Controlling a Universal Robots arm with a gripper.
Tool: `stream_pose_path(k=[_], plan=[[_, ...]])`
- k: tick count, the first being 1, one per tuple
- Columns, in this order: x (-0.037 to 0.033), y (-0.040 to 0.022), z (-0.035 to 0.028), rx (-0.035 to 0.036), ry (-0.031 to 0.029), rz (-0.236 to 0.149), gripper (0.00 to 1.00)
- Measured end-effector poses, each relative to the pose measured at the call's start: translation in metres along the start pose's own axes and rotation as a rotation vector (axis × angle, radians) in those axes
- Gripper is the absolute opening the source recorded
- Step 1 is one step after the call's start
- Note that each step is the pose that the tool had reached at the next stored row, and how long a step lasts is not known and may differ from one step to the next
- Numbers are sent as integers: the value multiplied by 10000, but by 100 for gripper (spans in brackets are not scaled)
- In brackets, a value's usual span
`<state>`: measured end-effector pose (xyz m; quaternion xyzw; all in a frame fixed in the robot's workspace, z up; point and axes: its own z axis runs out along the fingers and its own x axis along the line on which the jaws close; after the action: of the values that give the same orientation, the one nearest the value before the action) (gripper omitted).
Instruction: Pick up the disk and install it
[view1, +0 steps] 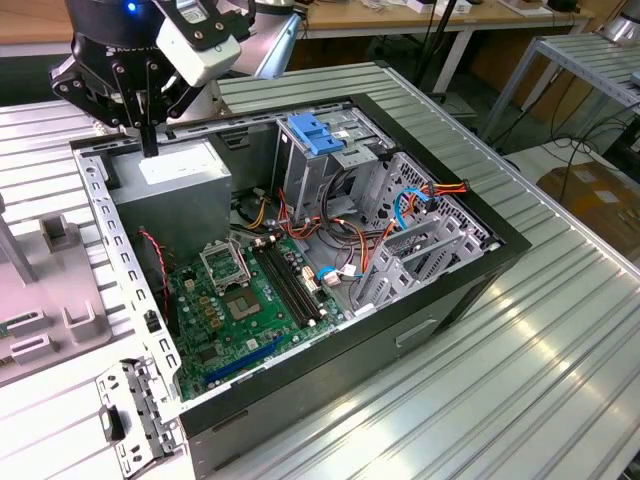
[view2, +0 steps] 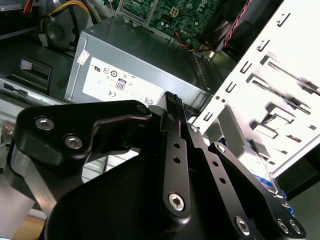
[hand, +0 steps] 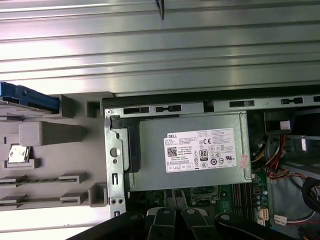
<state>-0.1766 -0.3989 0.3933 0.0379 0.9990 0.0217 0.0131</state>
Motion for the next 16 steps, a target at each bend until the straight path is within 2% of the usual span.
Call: stream_pose_path(k=[10, 16], plan=[[76, -6, -2, 0, 0, 0, 11], [147, -11, -4, 0, 0, 0, 11]])
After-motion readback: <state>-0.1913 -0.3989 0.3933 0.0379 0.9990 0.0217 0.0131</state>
